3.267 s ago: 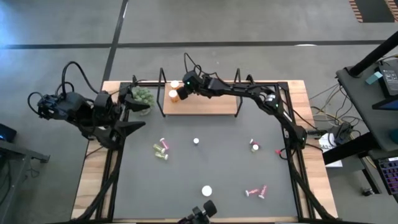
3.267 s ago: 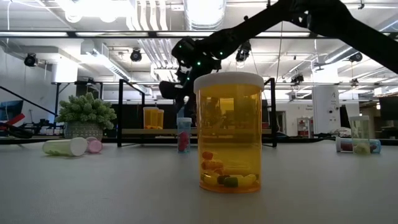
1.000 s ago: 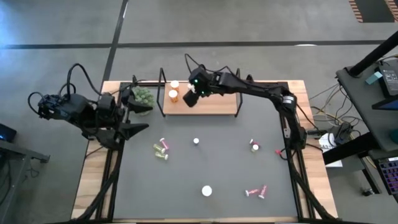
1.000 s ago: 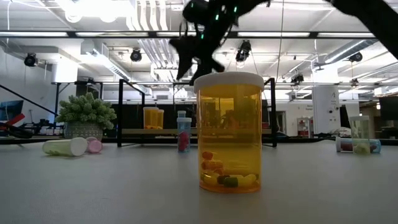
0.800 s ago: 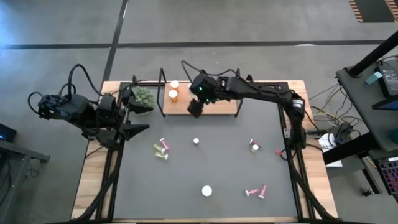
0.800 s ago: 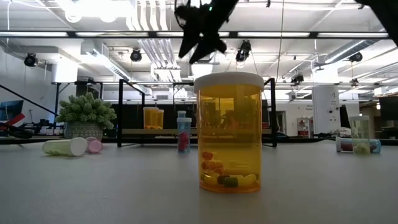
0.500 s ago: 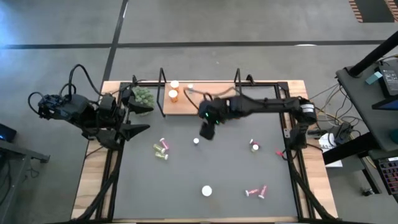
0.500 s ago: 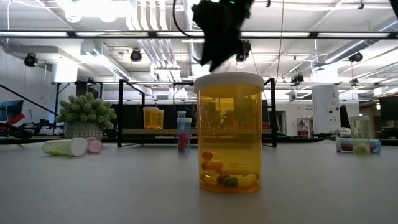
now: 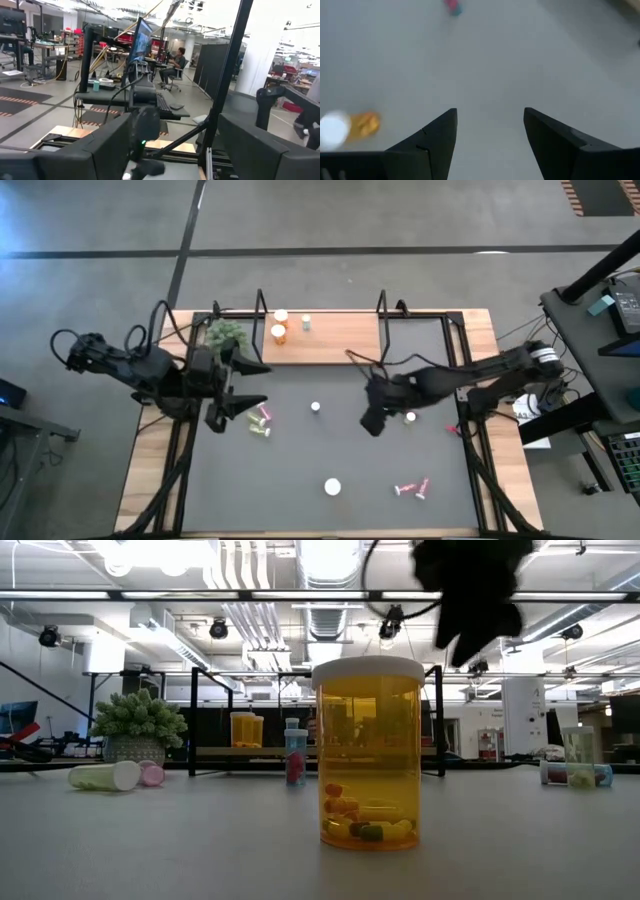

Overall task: Pick and place medicine bottles onto shelf by color
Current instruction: Put the right yellow pill bottle on the shelf

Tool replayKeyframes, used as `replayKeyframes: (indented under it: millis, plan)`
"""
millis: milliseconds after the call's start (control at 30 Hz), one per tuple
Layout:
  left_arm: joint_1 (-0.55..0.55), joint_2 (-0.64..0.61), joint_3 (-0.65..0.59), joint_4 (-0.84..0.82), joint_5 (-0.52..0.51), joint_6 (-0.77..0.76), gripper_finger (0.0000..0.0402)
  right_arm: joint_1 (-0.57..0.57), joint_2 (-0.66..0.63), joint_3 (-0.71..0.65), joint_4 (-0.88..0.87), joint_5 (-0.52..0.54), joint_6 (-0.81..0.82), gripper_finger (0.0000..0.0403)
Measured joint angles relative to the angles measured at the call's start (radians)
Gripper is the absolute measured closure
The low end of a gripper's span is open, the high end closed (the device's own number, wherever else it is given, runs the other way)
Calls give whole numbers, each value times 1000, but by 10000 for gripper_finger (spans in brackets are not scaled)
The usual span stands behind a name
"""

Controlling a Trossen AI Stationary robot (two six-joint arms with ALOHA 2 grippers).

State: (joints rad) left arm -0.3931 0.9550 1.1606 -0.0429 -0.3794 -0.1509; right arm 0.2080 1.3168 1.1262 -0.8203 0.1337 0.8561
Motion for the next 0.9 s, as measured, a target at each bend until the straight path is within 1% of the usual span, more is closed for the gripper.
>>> replayKeyframes:
  millis: [100,200,333,467,600,700,767,900]
  plan:
    - [0,22,0,46,0,0,123,65,-81,-49,1,-2,49,184]
    - [0,39,0,68,0,-2,123,98,-143,-90,-67,26,148,184]
    - [-1,52,0,70,0,-40,123,105,-199,-141,-189,24,290,184]
    - [0,52,-2,70,0,-91,123,101,-231,-179,-227,19,387,184]
    - [0,50,-2,69,0,-105,123,98,-241,-209,-234,3,448,184]
    - [0,49,-2,70,0,-105,123,97,-222,-225,-269,-2,483,184]
    - [0,49,-2,70,0,-105,123,97,-200,-240,-297,-4,482,184]
    - [0,51,-2,71,0,-105,123,97,-170,-263,-292,-11,478,184]
